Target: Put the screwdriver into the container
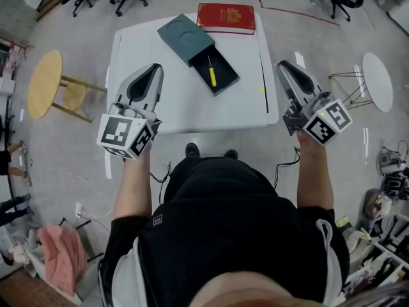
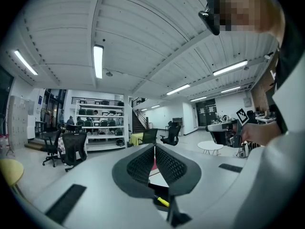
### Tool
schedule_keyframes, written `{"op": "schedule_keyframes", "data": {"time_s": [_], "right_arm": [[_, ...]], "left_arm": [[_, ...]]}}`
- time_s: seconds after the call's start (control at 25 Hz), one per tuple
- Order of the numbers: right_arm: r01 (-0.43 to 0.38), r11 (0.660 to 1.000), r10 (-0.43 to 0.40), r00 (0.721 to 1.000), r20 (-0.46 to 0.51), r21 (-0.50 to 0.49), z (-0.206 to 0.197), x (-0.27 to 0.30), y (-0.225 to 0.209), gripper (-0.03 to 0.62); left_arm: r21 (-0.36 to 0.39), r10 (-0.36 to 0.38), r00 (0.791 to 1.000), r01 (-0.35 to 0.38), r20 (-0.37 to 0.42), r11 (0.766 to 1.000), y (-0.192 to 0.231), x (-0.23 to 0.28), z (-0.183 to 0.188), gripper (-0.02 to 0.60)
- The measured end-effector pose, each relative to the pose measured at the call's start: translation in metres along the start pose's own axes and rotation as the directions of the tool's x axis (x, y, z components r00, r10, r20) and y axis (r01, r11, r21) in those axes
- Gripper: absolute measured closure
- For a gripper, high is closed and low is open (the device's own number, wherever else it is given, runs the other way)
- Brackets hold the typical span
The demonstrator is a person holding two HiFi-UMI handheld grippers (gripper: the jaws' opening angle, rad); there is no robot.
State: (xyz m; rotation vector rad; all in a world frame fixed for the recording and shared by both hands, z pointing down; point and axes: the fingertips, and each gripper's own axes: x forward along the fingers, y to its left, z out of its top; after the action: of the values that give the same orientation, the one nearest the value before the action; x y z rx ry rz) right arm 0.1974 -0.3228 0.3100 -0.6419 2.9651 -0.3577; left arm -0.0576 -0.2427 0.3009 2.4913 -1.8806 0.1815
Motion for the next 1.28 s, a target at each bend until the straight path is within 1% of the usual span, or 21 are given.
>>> {"op": "schedule_keyframes", "data": {"time_s": [0.24,0.4,0.64,0.8,1.0,1.28], "right_arm": [[-0.006,0.999,0.011,0.993,0.115,-0.039,0.028,-0.006,0.028,0.548],[-0.008,0.998,0.019,0.988,0.156,-0.067,0.041,-0.002,0.042,0.549],[-0.012,0.994,0.03,0.987,0.156,-0.112,0.047,0.008,0.062,0.549],[0.006,0.99,0.016,0.987,0.158,-0.142,0.049,0.009,0.067,0.553],[0.04,0.99,-0.018,0.987,0.159,-0.138,0.045,0.011,0.06,0.556],[0.072,0.992,-0.054,0.984,0.171,-0.104,0.038,0.016,0.052,0.56]], "left_arm": [[0.015,-0.005,1.0,0.005,0.009,1.0,0.02,-0.01,0.004,0.56],[0.007,-0.011,1.0,0.011,0.015,1.0,0.035,-0.016,0.002,0.56],[-0.007,-0.012,1.0,0.012,0.026,1.0,0.051,-0.021,-0.002,0.56],[-0.011,-0.015,1.0,0.016,0.026,1.0,0.058,-0.021,-0.003,0.56],[-0.014,-0.016,1.0,0.017,0.025,1.0,0.063,-0.02,-0.005,0.56],[-0.019,-0.018,1.0,0.019,0.019,1.0,0.067,-0.02,-0.008,0.56]]}}
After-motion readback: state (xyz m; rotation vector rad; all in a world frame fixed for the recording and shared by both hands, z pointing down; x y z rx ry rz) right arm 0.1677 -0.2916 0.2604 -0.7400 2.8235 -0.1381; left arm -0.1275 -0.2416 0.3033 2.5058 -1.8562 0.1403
